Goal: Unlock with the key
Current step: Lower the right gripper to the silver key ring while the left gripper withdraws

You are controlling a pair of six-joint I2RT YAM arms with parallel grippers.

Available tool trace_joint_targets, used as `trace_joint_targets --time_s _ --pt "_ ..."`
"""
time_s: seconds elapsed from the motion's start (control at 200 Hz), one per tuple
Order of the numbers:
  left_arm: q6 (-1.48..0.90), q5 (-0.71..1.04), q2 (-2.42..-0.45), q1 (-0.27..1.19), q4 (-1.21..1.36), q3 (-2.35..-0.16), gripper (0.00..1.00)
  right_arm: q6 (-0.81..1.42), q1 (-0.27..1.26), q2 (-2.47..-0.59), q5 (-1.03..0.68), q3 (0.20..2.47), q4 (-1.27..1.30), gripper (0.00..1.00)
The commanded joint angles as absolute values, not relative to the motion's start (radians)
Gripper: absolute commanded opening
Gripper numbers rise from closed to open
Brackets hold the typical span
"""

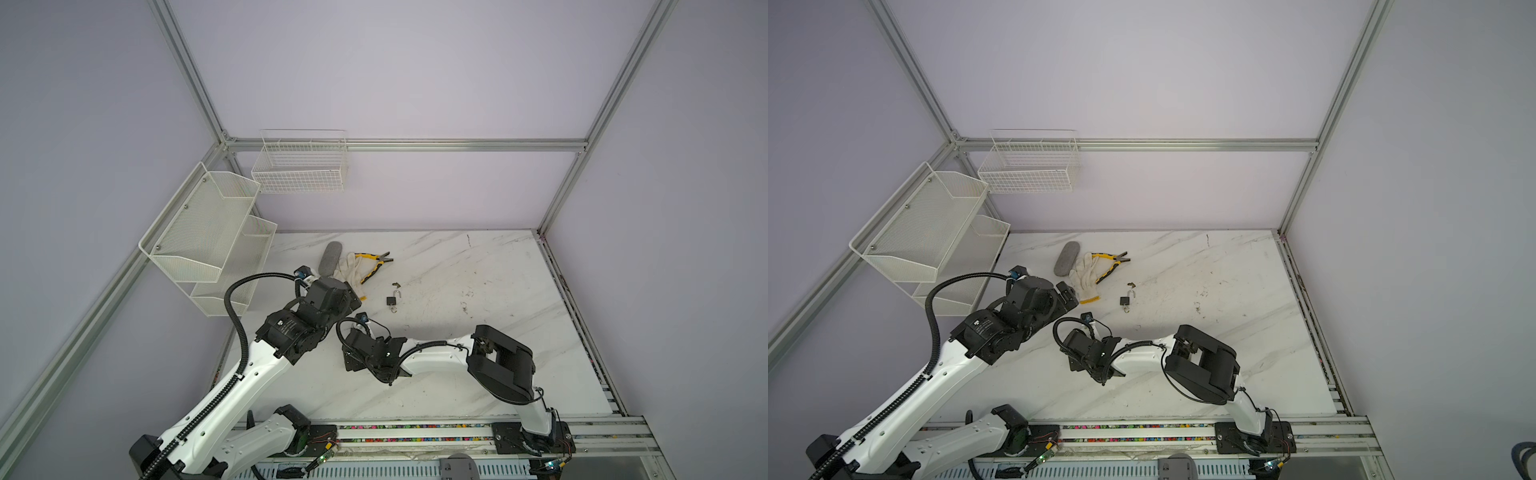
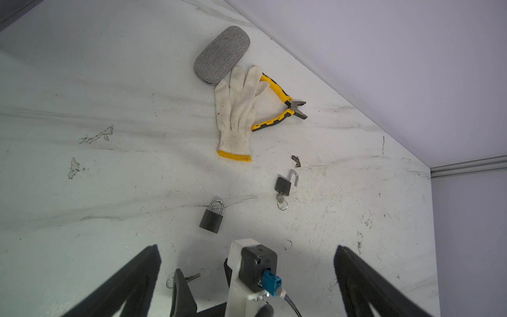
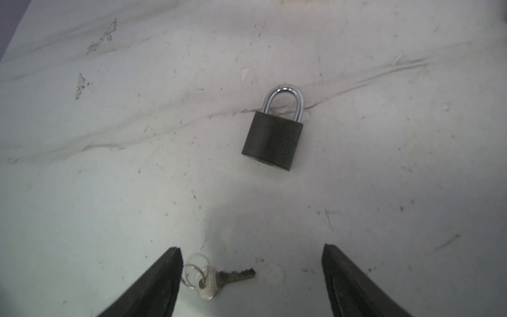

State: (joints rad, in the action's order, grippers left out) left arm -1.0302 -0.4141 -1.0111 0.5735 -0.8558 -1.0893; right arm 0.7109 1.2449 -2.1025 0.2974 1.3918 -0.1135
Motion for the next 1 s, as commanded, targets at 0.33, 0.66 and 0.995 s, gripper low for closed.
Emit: trace_joint_targets --time_s 0.33,0.66,0.995 --pt "-1.051 -0.422 -0.972 0.564 -0.861 -1.18 1.0 0.738 1.297 -2.195 0.471 1.511 -0.334 0.85" --pt "-1.051 -0.416 -0.969 0.564 -0.83 -1.15 1.0 0.73 1.317 -2.13 0.506 1.438 -0.462 0.87" --pt "-1.062 -0.402 -0.968 0.565 -0.8 -1.15 1.0 0.641 1.31 -1.956 0.527 1.288 -0.464 0.88"
